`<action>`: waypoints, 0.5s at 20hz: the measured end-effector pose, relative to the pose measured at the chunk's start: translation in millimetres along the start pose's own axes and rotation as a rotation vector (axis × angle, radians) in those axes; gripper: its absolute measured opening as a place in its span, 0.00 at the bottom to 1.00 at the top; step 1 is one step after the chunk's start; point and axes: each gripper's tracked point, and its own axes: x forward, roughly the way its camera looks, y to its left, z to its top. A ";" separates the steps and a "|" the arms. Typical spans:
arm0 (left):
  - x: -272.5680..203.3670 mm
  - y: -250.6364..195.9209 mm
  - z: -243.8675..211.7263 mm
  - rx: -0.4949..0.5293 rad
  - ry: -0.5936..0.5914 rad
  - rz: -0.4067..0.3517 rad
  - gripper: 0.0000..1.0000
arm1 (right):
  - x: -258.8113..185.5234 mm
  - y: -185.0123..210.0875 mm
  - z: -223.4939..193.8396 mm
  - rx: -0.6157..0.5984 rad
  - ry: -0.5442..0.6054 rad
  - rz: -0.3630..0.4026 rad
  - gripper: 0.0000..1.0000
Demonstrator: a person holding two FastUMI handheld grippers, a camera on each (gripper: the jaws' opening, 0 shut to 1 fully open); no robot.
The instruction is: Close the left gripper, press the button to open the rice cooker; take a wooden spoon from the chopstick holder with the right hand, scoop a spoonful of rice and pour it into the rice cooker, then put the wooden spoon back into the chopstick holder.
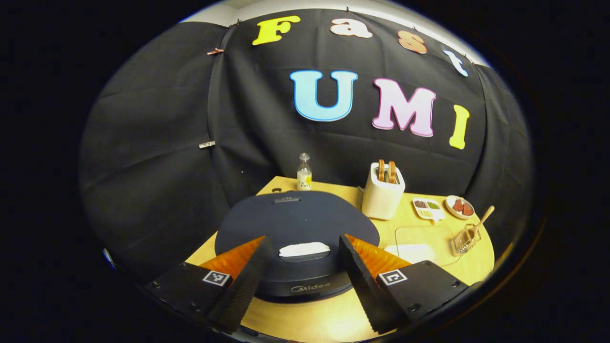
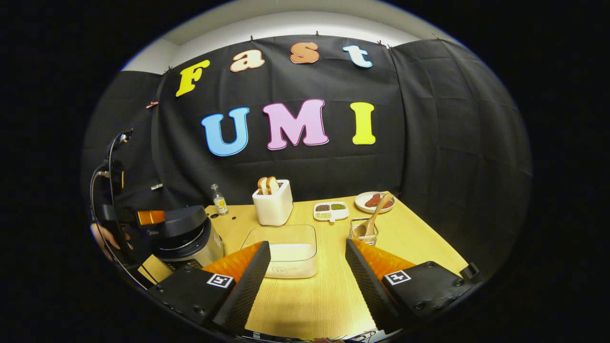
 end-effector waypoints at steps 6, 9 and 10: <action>1.2 -1.5 -25.9 0.035 0.027 0.002 0.99 | -8.0 -1.8 -21.9 0.011 0.058 0.002 0.98; 2.3 -1.9 -30.4 0.018 0.046 0.007 0.99 | -11.7 -2.6 -22.7 0.000 0.053 -0.002 0.99; 3.1 -3.1 -31.3 0.026 0.039 0.006 0.99 | -12.4 -2.4 -22.6 -0.002 0.047 -0.004 0.99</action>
